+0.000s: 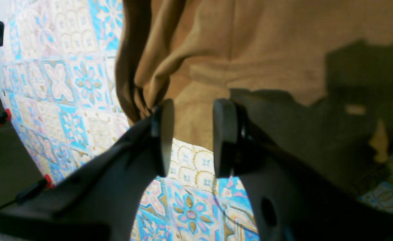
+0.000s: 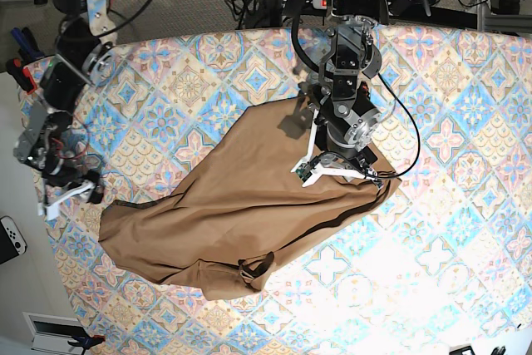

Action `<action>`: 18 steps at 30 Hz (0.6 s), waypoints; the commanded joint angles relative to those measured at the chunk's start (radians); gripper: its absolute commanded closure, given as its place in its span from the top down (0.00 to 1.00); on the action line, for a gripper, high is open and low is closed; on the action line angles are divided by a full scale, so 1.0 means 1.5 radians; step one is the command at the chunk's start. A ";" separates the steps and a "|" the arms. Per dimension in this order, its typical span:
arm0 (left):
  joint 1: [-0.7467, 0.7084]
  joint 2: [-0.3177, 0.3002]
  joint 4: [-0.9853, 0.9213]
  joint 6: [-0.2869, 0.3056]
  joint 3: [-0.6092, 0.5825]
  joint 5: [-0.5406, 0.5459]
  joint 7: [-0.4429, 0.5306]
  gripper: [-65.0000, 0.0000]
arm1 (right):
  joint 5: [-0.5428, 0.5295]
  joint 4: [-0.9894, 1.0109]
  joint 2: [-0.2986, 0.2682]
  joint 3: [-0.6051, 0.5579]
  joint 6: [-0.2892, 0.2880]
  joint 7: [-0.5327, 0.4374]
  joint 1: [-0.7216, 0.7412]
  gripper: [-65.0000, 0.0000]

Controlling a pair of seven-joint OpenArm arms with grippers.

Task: Layout the t-shirt on the table in an organized manner, then fold the t-shirt properly
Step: 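Move the right gripper back to the shirt end and grasp it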

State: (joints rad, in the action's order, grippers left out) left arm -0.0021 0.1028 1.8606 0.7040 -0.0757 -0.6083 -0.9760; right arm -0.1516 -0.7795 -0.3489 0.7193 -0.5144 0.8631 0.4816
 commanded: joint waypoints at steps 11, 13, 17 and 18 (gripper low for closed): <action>0.010 0.004 0.014 -0.004 -0.001 -0.004 0.005 0.30 | -0.014 -0.004 0.000 -0.001 -0.062 -0.013 0.075 0.59; 0.010 0.004 0.014 -0.004 -0.001 -0.004 0.005 0.30 | -0.014 -0.004 0.000 -0.001 -0.062 -0.014 0.076 0.59; 0.010 0.003 0.014 -0.004 -0.001 -0.004 0.005 0.30 | -0.014 -0.004 0.000 -0.002 -0.064 -0.020 0.077 0.59; 0.010 0.003 0.014 -0.004 -0.001 -0.004 0.005 0.30 | -0.014 -0.004 0.000 -0.002 -0.064 -0.029 0.077 0.59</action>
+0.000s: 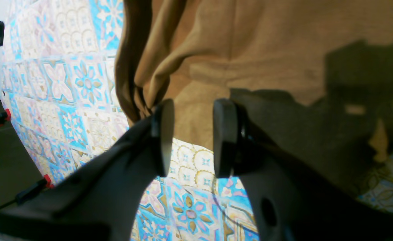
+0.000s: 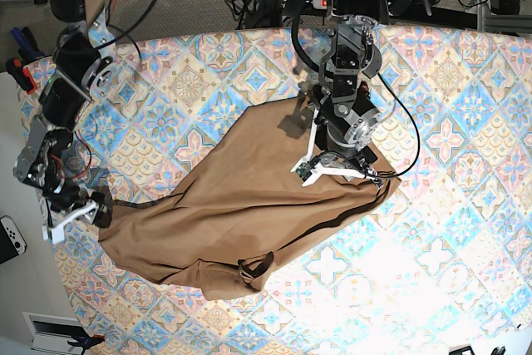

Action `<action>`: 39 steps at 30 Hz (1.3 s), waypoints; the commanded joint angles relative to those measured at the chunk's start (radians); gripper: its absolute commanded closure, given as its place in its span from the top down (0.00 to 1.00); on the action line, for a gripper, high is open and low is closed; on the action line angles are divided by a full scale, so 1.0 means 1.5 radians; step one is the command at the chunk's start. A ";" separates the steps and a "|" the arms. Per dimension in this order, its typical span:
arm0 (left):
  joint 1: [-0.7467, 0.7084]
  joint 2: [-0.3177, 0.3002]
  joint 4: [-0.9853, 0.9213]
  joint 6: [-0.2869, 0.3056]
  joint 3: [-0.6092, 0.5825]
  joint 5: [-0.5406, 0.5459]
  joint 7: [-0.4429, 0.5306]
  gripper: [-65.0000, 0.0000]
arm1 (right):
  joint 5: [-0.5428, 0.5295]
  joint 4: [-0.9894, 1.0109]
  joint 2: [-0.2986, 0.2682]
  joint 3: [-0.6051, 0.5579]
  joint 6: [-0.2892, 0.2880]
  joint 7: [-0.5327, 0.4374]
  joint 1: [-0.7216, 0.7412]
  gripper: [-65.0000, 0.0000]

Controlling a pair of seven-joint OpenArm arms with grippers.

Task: Layout the t-shirt on the table in an organized manner, then fold the t-shirt properly
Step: 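Move the right gripper back to the shirt end and grasp it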

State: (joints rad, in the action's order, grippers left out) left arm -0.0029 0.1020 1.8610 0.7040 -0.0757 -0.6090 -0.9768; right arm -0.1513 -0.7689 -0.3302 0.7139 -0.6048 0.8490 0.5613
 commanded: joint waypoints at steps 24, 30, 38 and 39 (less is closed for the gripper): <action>-0.003 0.003 0.014 -0.004 0.021 -0.004 0.009 0.30 | -0.010 0.151 -0.013 -0.052 -0.030 -0.119 0.093 0.59; -0.004 0.003 0.014 -0.004 0.021 -0.004 0.009 0.30 | -0.010 0.151 -0.013 -0.052 -0.029 -0.121 0.093 0.59; -0.004 0.003 0.014 -0.004 0.021 -0.004 0.009 0.30 | -0.010 0.151 -0.012 -0.055 -0.029 -0.121 0.092 0.40; -0.004 0.003 0.014 -0.004 0.021 -0.004 0.008 0.30 | -0.009 0.151 -0.012 -0.055 -0.029 -0.121 0.092 0.31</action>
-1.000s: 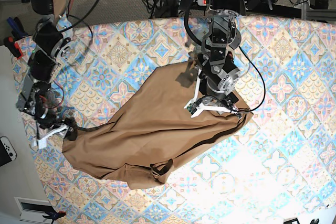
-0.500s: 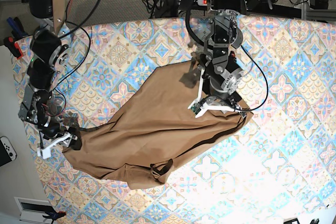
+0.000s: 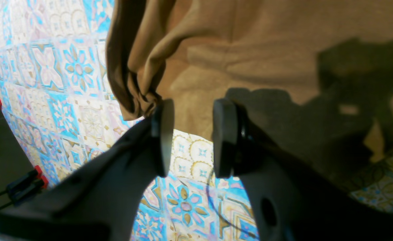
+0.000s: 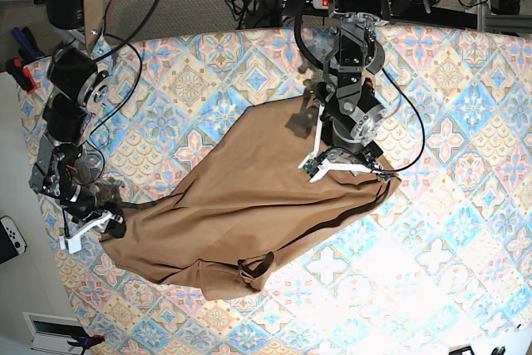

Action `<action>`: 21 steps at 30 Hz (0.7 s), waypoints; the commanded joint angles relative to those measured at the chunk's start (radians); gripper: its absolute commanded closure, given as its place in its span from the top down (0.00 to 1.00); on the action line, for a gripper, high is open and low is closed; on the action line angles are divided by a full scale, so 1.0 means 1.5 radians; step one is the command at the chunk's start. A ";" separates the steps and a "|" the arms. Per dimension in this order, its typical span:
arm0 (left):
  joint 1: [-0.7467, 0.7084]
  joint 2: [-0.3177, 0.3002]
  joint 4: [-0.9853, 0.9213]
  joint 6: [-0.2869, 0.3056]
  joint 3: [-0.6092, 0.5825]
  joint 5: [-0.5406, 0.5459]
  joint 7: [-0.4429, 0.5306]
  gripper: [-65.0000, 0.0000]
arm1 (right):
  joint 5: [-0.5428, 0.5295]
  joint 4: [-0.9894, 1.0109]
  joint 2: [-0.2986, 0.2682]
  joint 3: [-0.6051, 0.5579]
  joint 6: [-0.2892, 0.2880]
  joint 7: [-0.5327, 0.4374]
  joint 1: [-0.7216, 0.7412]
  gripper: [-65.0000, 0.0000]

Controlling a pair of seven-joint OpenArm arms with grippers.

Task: Layout the t-shirt on the table in an organized manner, then fold the t-shirt properly
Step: 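Move the right gripper back to the shirt end and grasp it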

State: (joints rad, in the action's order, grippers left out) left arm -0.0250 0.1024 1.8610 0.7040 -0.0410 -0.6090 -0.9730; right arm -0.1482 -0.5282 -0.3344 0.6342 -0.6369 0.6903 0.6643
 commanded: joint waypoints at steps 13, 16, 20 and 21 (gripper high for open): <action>0.000 0.009 0.016 -0.004 -0.006 0.004 0.008 0.30 | -0.011 -0.057 -0.028 -0.001 -0.008 0.118 0.019 0.00; -0.004 0.009 0.016 -0.004 -0.006 0.004 0.008 0.30 | -0.011 -0.162 -0.030 0.002 -0.008 0.169 0.017 0.00; -0.004 0.009 0.016 -0.004 -0.004 0.004 0.008 0.30 | -0.013 -0.288 -0.030 0.002 -0.005 0.199 -0.033 0.00; -0.004 0.009 0.016 -0.004 -0.005 0.004 0.008 0.30 | -0.013 -0.305 -0.030 0.002 0.009 0.206 -0.034 0.00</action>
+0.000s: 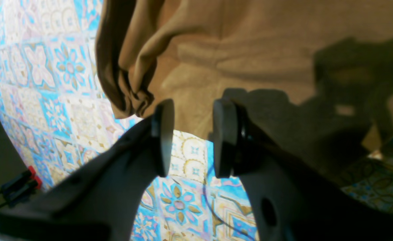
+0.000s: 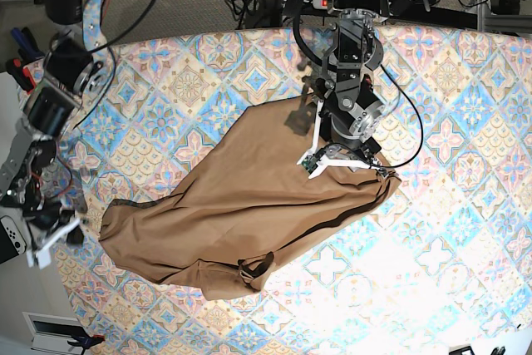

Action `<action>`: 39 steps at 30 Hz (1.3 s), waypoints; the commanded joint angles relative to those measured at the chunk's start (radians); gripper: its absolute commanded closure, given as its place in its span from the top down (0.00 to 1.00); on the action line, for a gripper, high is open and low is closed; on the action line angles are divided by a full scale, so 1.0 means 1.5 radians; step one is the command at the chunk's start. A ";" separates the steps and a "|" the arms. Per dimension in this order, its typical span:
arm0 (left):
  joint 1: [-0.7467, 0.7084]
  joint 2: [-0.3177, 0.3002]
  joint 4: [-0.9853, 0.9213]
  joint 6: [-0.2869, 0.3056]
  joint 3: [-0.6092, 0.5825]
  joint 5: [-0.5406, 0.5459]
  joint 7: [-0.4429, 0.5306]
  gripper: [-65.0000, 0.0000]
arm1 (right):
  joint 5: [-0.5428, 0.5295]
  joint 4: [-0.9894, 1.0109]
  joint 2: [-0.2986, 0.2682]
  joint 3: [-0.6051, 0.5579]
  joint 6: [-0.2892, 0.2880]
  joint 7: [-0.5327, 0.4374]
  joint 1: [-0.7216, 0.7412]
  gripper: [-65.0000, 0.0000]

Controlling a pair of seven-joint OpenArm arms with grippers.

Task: Layout the t-shirt on the table in an organized manner, then fold the t-shirt properly
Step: 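Move the right gripper back to the shirt end and grasp it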

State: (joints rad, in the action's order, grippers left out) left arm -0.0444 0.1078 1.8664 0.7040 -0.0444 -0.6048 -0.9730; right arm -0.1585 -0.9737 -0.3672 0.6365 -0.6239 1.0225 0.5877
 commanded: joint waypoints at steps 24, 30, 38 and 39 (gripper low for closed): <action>0.010 0.002 0.012 -0.004 0.000 0.001 0.008 0.30 | -0.065 0.320 -0.012 0.018 0.039 -0.149 0.077 0.69; 0.010 0.000 0.012 -0.004 0.001 0.001 0.008 0.30 | -0.066 0.325 -0.012 0.018 0.011 -0.172 0.078 0.69; 0.010 0.000 0.012 -0.004 0.001 -0.001 0.008 0.30 | -0.063 0.326 -0.011 0.016 0.012 -0.209 0.078 0.69; 0.010 0.000 0.012 -0.004 0.001 -0.002 0.008 0.30 | -0.063 0.326 -0.011 0.016 0.012 -0.212 0.078 0.69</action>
State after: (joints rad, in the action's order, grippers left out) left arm -0.0441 0.1047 1.8664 0.7040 -0.0406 -0.6029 -0.9703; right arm -0.2356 -0.4702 -0.3687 0.6609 -0.5945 0.7166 0.6792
